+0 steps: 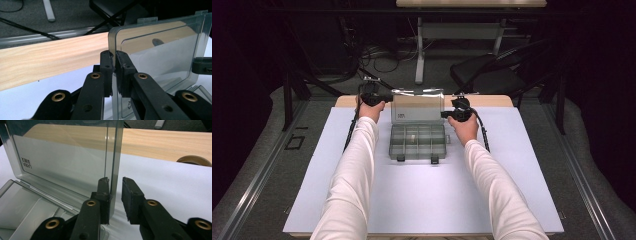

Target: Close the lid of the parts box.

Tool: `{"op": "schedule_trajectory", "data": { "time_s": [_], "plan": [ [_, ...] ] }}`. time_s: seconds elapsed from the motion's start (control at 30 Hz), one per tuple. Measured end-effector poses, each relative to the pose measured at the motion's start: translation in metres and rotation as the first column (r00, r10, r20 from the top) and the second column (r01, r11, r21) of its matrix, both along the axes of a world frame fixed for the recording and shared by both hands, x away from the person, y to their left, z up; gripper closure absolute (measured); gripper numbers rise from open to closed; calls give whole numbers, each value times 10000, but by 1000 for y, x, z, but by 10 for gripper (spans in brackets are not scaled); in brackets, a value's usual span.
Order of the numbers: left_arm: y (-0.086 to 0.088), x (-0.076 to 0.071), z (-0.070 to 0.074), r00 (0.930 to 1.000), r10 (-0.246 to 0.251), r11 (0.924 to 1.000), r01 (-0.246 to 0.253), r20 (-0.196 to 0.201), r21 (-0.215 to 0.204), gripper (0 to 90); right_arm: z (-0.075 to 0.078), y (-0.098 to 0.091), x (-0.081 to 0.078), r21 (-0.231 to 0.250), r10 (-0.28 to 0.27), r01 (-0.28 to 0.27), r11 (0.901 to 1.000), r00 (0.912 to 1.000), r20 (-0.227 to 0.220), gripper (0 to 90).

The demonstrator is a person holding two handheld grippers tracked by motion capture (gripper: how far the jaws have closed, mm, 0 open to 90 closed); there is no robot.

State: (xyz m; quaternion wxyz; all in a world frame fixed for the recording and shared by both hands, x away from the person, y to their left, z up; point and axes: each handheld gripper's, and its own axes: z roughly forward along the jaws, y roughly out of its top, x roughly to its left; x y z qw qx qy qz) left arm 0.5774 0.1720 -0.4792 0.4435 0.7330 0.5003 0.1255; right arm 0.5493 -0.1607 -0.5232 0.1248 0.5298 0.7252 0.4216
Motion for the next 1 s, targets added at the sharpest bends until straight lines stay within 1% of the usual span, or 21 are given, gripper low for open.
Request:
{"op": "schedule_trajectory", "data": {
  "time_s": [0.07,0.13,0.17,0.23,0.33,0.43,0.5,0.53,0.57,0.63,0.73,0.83,0.9,1.0],
  "plan": [
    [0,-2,1,10000,-30,10000,30,67,76,841,2,0,0,-135,-76,76,9999,10000,-12,715],
    [-1,-3,2,9999,-56,9999,55,106,136,841,4,0,-1,-158,1,0,9999,10000,37,712],
    [-1,-4,2,9998,-21,9999,18,191,148,841,5,0,-1,-170,16,-15,9999,10000,35,710],
    [0,-6,1,9996,-2,10000,0,298,57,841,8,-1,-2,-186,14,-12,9998,9999,102,694],
    [1,-10,0,9990,-37,10000,38,438,-5,843,14,-3,-5,-379,-10,21,9993,9996,280,679],
    [0,-14,0,9978,-17,10000,20,658,-45,844,22,-5,-8,-272,2,7,9996,9995,330,734],
    [1,-17,0,9967,37,10000,-32,806,-55,844,27,-6,-11,-415,57,-40,9991,9992,396,782],
    [2,-19,0,9964,-61,10000,67,842,-71,845,30,-7,-12,-470,107,-86,9989,9990,438,807],
    [1,-20,0,9953,-41,9999,50,962,-92,845,32,-7,-13,-456,151,-128,9989,9985,518,835],
    [1,-24,0,9938,-31,10000,39,1112,-69,845,38,-8,-16,-275,204,-190,9994,9985,516,900],
    [1,-30,1,9910,22,10000,-20,1339,-12,845,48,-9,-19,-196,285,-275,9994,9981,553,900],
    [1,-37,1,9872,-6,10000,1,1593,34,846,57,-10,-21,-269,361,-346,9990,9979,546,900],
    [1,-42,0,9839,21,10000,-25,1788,17,847,65,-10,-22,-273,388,-372,9989,9973,618,900],
    [1,-49,1,9806,-10,10000,-9,1959,95,849,79,-9,-23,-184,360,-348,9992,9968,716,900]
  ]
}}
